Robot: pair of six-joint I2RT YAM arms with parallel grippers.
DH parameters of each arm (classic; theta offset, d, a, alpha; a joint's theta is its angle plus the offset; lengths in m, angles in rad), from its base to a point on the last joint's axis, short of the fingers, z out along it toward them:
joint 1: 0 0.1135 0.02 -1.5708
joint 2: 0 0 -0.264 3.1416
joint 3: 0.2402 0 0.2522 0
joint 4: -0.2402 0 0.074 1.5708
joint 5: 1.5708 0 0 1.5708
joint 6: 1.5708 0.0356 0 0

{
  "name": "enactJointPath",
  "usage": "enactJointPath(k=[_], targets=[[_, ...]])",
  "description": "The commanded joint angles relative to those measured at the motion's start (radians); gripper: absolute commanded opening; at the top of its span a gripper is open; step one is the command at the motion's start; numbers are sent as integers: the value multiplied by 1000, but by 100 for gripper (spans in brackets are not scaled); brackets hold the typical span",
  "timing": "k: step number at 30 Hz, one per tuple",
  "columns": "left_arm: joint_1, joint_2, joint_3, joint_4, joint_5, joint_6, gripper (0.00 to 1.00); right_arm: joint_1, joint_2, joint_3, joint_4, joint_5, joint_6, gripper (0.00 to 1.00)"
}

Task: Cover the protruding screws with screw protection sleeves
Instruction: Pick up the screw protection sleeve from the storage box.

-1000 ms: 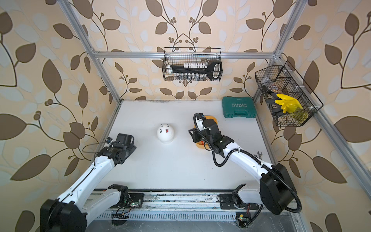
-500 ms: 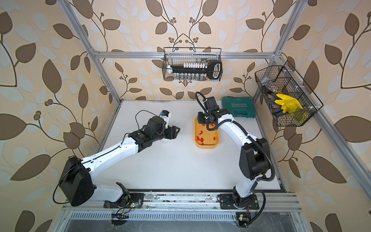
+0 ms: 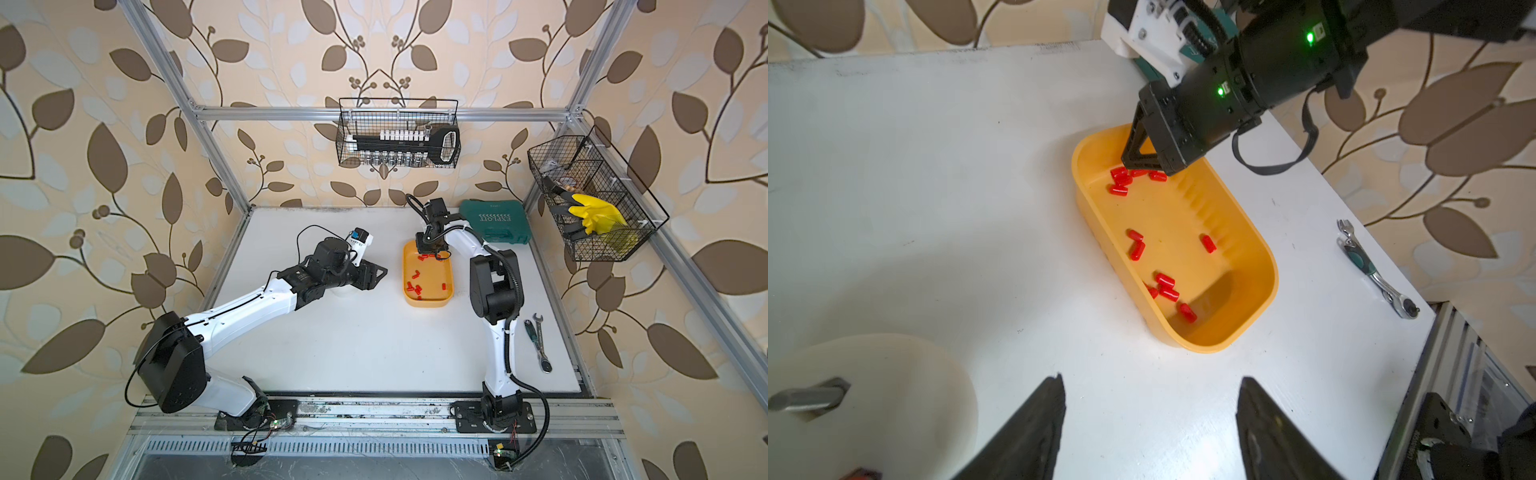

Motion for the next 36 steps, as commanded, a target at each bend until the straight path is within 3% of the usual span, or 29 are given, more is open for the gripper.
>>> enactJointPath(k=[1, 16, 29, 36], targets=[[-5, -6, 17, 27, 25, 25, 68, -6, 57, 69, -37, -66, -93, 15], [-5, -27, -15, 21, 16, 7, 69, 13, 78, -22, 35, -4, -91, 18], [-7, -70, -22, 6, 8, 7, 69, 24, 88, -1, -37, 11, -99, 20], [-7, -84, -34, 2, 4, 7, 69, 27, 74, 0, -67, 24, -91, 31]])
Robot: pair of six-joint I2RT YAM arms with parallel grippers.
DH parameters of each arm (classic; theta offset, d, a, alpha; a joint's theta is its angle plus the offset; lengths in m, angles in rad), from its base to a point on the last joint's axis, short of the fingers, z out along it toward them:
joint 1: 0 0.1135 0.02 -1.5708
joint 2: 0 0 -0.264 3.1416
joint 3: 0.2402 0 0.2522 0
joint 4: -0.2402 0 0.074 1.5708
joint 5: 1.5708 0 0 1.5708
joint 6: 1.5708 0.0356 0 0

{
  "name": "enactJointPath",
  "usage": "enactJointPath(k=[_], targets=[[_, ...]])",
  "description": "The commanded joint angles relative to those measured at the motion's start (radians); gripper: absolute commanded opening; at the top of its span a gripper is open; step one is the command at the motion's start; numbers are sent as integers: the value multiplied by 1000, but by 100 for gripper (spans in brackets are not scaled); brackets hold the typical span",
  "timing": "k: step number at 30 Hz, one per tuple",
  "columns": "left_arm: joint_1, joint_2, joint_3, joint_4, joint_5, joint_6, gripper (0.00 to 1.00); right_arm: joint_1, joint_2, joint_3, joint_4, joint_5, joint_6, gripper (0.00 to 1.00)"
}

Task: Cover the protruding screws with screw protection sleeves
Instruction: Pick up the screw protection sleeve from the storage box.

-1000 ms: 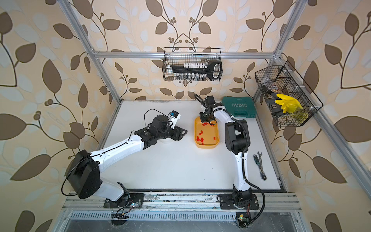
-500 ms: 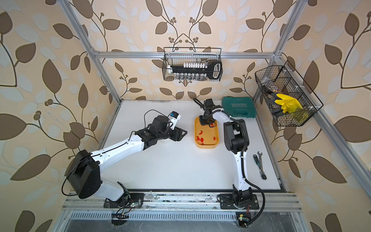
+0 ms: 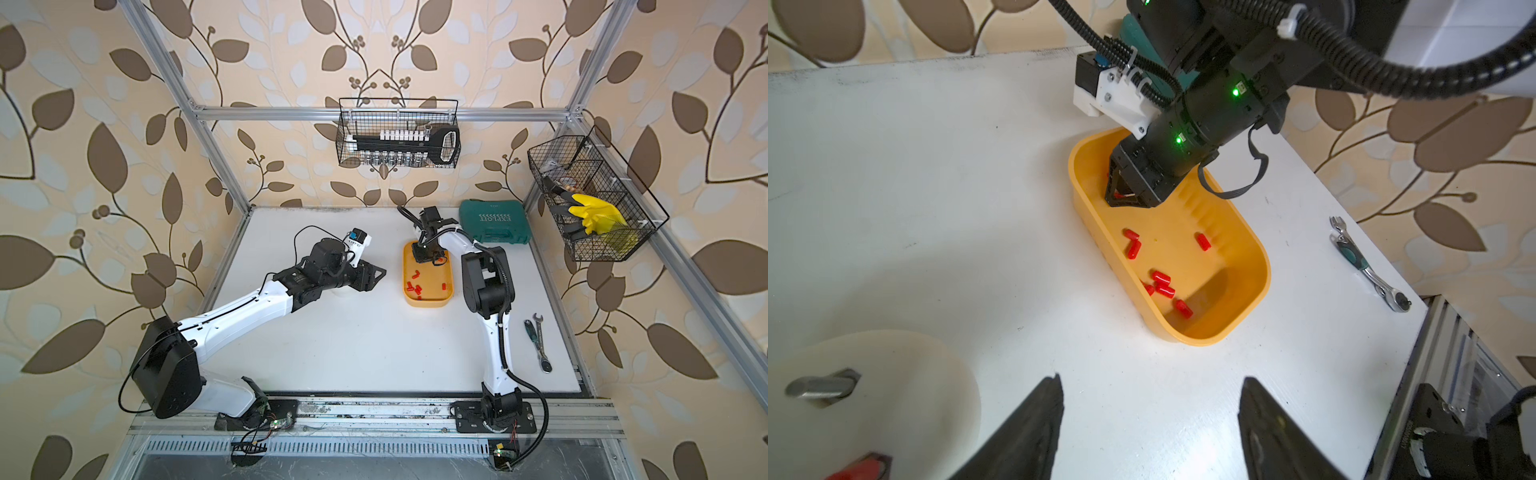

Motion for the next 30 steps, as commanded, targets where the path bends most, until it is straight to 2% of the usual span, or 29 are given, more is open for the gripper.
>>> enactJointPath(k=[1, 3, 6, 8, 11, 14, 20, 30], targets=[[-6, -33, -16, 10, 0, -3, 69, 9, 4, 17, -43, 11, -9, 32], [-6, -34, -17, 11, 0, -3, 69, 8, 6, 16, -41, 5, -8, 29], [-6, -36, -19, 17, -5, -3, 69, 12, 7, 14, -29, 0, 1, 20], [-7, -42, -19, 16, -11, -2, 69, 13, -3, -2, -3, -8, 7, 20], [-7, -62, -29, 16, -22, -3, 69, 16, -6, -6, 16, -17, 1, 30], [-7, -82, -51, 25, -27, -6, 70, 22, 10, 18, 6, -11, -3, 30], [-6, -98, -60, 10, -50, -2, 70, 27, 35, 54, -36, 3, 4, 16], [-6, -93, -50, 10, -55, 5, 71, 27, -42, 32, -35, -23, 82, 14]])
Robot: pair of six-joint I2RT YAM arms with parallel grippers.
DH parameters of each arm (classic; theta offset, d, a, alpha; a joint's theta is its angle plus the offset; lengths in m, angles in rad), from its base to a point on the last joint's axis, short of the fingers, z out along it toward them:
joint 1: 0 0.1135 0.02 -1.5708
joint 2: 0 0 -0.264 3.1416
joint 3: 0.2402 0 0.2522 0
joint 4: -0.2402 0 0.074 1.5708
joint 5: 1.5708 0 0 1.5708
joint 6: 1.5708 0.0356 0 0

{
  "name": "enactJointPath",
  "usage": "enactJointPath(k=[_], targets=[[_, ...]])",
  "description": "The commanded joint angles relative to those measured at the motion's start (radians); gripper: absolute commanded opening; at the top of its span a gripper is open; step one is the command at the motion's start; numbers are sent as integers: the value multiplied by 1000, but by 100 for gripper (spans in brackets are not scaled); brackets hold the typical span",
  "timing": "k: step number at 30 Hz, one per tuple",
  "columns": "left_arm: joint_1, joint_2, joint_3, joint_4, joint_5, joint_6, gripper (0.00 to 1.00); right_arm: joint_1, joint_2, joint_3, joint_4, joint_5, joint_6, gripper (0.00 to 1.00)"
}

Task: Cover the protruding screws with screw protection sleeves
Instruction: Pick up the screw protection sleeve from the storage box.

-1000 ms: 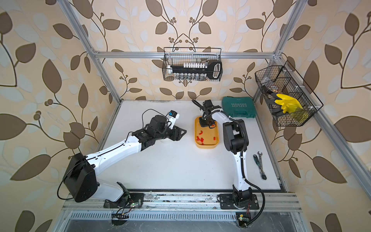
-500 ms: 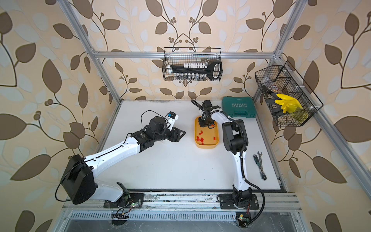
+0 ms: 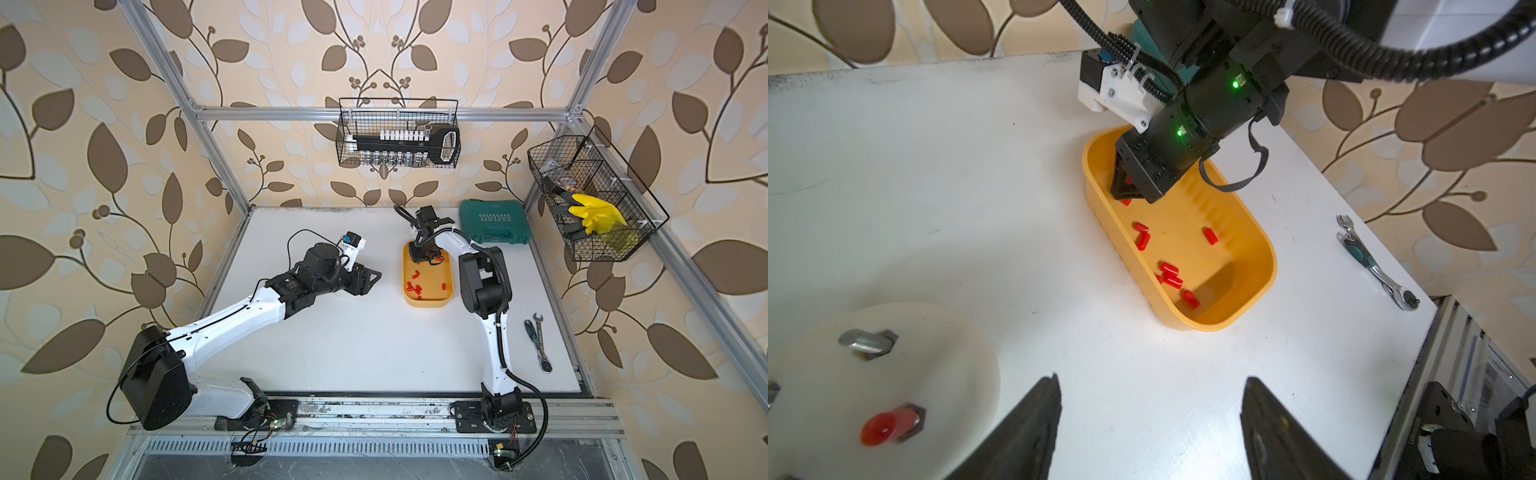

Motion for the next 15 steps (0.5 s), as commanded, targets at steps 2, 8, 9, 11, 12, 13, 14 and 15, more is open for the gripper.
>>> enactJointPath(k=[2, 8, 9, 11, 12, 13, 14, 15], targets=[[-6, -33, 8, 9, -30, 3, 71, 5, -92, -15, -19, -25, 73, 14], [-7, -53, 2, 2, -74, -20, 72, 5, -260, -100, -11, -77, 181, 12], [-6, -61, 1, -4, -95, -29, 72, 6, -300, -127, 4, -107, 197, 12], [-5, -77, -3, -14, -128, -43, 72, 6, -369, -174, 19, -134, 233, 12], [-2, -89, -9, -14, -146, -53, 73, 6, -407, -198, 32, -167, 251, 12], [2, -100, -17, -13, -151, -59, 73, 8, -437, -218, 50, -201, 263, 13], [6, -111, -24, -8, -152, -66, 73, 7, -467, -234, 56, -236, 280, 12], [16, -124, -28, -9, -150, -76, 73, 10, -501, -251, 64, -263, 301, 13]])
